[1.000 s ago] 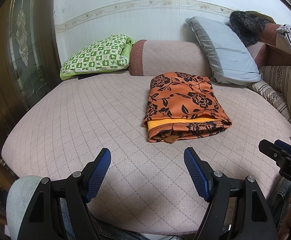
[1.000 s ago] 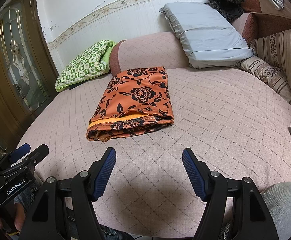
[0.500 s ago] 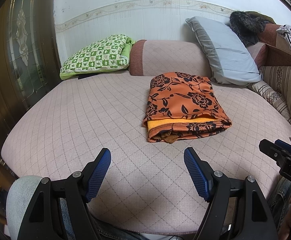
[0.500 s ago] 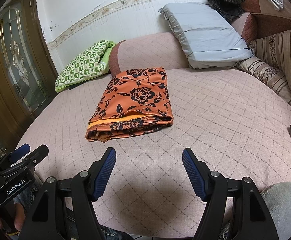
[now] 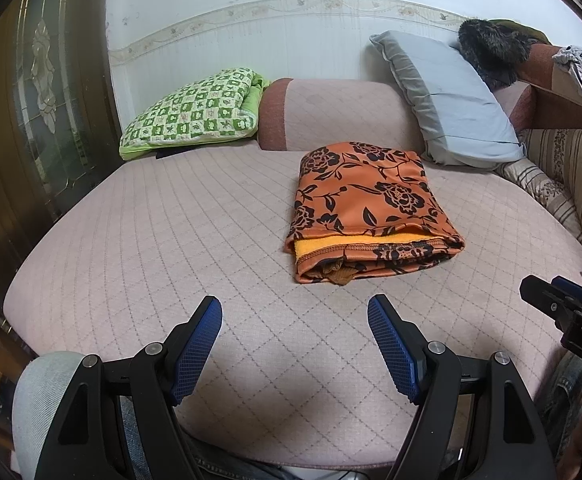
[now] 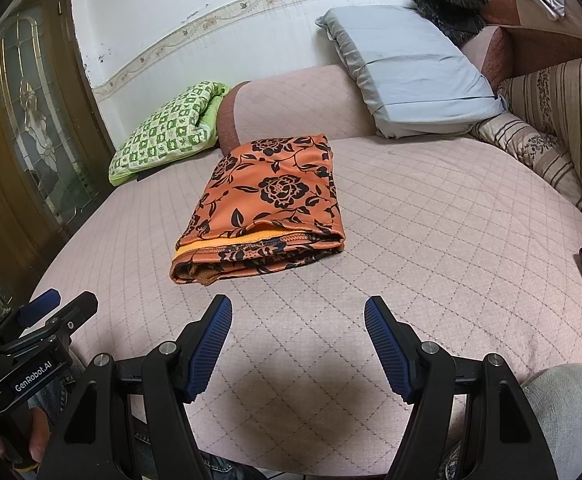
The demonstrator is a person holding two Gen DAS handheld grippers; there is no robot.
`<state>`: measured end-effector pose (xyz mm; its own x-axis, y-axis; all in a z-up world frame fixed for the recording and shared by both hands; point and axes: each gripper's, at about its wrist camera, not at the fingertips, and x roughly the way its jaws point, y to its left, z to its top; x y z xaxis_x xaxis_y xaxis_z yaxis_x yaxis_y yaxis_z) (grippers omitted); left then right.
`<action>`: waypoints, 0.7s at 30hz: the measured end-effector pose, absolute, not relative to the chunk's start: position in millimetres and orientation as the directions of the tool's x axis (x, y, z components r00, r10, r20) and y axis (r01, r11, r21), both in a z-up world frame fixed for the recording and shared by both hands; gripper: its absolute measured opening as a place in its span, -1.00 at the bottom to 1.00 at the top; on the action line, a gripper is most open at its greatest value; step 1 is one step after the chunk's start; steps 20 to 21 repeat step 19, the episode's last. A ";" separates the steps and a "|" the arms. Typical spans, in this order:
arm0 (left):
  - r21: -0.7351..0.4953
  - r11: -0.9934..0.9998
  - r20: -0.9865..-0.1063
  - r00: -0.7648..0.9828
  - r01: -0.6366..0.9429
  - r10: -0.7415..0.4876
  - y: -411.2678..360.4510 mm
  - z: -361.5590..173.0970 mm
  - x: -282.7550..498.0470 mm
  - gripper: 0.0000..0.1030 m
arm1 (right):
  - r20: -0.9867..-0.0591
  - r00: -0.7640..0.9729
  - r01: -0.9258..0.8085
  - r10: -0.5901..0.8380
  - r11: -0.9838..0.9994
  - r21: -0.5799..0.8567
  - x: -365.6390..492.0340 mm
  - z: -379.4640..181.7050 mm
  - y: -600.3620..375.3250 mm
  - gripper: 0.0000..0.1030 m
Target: Fold small clothes
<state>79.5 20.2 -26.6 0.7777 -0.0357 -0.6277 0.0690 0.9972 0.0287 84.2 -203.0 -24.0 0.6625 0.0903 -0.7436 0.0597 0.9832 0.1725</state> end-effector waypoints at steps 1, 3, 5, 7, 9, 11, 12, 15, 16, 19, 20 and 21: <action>0.028 0.997 -0.628 0.777 0.069 -0.036 20.2 -26.6 79.6 0.47 | -0.743 0.663 0.060 0.089 0.983 0.171 84.4 -23.7 -203.4 0.38; 0.027 0.997 -0.630 0.776 0.071 -0.038 19.8 -26.4 79.3 0.47 | -0.743 0.663 0.060 0.089 0.983 0.172 84.0 -24.0 -202.8 0.38; 0.028 0.997 -0.629 0.777 0.071 -0.038 19.7 -26.3 79.1 0.47 | -0.743 0.663 0.061 0.088 0.983 0.171 84.2 -23.6 -203.3 0.37; 0.026 0.997 -0.629 0.776 0.074 -0.041 20.6 -26.1 79.5 0.47 | -0.743 0.663 0.061 0.087 0.984 0.170 84.2 -23.9 -203.2 0.37; 0.024 0.997 -0.631 0.774 0.073 -0.042 21.7 -26.3 80.4 0.47 | -0.744 0.663 0.062 0.085 0.984 0.167 84.3 -24.4 -202.3 0.38; 0.014 0.997 -0.632 0.773 0.077 -0.050 22.9 -25.8 80.8 0.47 | -0.744 0.663 0.061 0.085 0.984 0.166 84.4 -25.1 -201.4 0.38; 0.013 0.997 -0.632 0.773 0.078 -0.052 23.0 -25.6 81.0 0.47 | -0.745 0.662 0.061 0.084 0.984 0.165 84.7 -25.3 -201.7 0.38; 0.007 0.996 -0.636 0.769 0.089 -0.064 22.8 -25.9 82.9 0.47 | -0.746 0.661 0.063 0.082 0.985 0.163 85.5 -26.8 -201.7 0.37; 0.005 0.996 -0.639 0.766 0.092 -0.067 22.7 -26.4 84.0 0.47 | -0.747 0.660 0.063 0.081 0.985 0.163 85.6 -27.2 -201.4 0.38; 0.012 0.995 -0.650 0.757 0.095 -0.064 21.3 -27.5 88.4 0.47 | -0.748 0.658 0.067 0.082 0.984 0.167 86.5 -28.6 -202.2 0.38; 0.012 0.995 -0.650 0.757 0.095 -0.064 21.3 -27.5 88.4 0.47 | -0.748 0.658 0.067 0.082 0.984 0.167 86.5 -28.6 -202.2 0.38; 0.012 0.995 -0.650 0.757 0.095 -0.064 21.3 -27.5 88.4 0.47 | -0.748 0.658 0.067 0.082 0.984 0.167 86.5 -28.6 -202.2 0.38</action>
